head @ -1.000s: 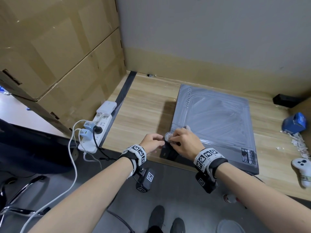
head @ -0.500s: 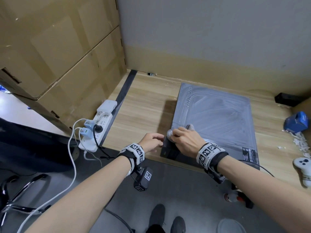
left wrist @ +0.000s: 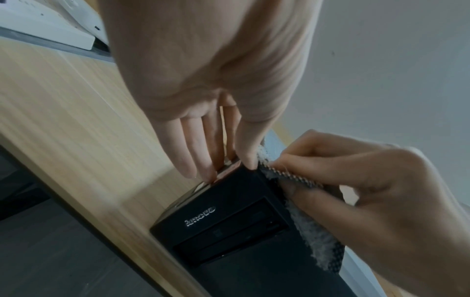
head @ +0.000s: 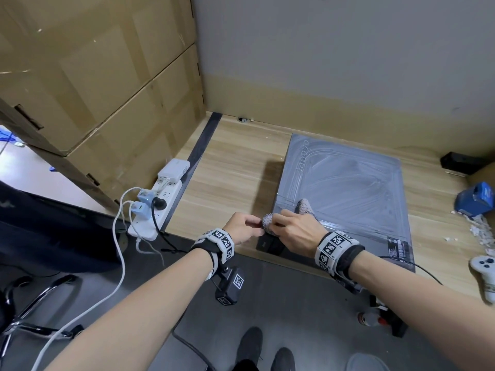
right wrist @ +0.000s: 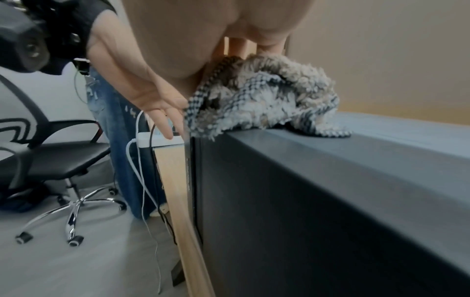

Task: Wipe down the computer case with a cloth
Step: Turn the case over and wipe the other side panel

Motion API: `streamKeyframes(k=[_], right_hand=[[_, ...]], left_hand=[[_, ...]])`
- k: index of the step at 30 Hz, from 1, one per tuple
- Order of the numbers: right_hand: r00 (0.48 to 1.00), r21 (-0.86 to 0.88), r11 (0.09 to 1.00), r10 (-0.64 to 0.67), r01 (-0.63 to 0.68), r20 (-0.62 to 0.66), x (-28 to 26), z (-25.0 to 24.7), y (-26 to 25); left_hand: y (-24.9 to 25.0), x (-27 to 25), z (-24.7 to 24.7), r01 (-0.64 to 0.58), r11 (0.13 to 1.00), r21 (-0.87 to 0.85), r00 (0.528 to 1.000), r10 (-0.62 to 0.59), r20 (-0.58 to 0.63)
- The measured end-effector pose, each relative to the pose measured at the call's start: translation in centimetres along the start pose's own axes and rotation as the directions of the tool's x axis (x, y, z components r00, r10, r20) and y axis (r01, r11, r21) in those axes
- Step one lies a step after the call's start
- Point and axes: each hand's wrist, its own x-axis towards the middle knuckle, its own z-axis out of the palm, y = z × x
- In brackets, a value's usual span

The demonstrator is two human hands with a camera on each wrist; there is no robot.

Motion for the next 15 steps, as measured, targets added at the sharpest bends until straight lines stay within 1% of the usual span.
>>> streamKeyframes(k=[2,4,7,9,11,15], right_hand=[[1.000,-0.043,0.999,0.016,-0.016,0.011,-0.3,0.2,0.0],[0.997,-0.076,0.994,0.075,-0.072,0.027,-0.2,0.2,0.0],[0.986,-0.097,0.985,0.149,-0.141,0.075,0.4,-0.5,0.2],[0.982,-0.093,0.984,0.162,-0.153,0.098,0.7,-0.8,0.4],[0.988,-0.067,0.991,0.123,-0.117,0.092,0.6,-0.7,0.4],[0.998,-0.044,0.997,-0.055,0.056,0.034,-0.4,0.1,0.2]], left_hand=[[-0.1,0.3,0.1,0.008,1.000,0.012,1.000,-0.008,-0.005],[-0.3,0.7,0.1,0.021,0.999,0.029,0.999,-0.021,-0.026],[-0.5,1.0,0.3,0.033,0.998,0.044,0.998,-0.031,-0.057],[-0.5,1.0,0.3,0.037,0.998,0.043,0.998,-0.035,-0.058],[-0.6,1.2,0.3,0.040,0.998,0.043,0.998,-0.038,-0.054],[-0.8,1.3,0.2,0.019,0.998,0.063,0.999,-0.017,-0.031]])
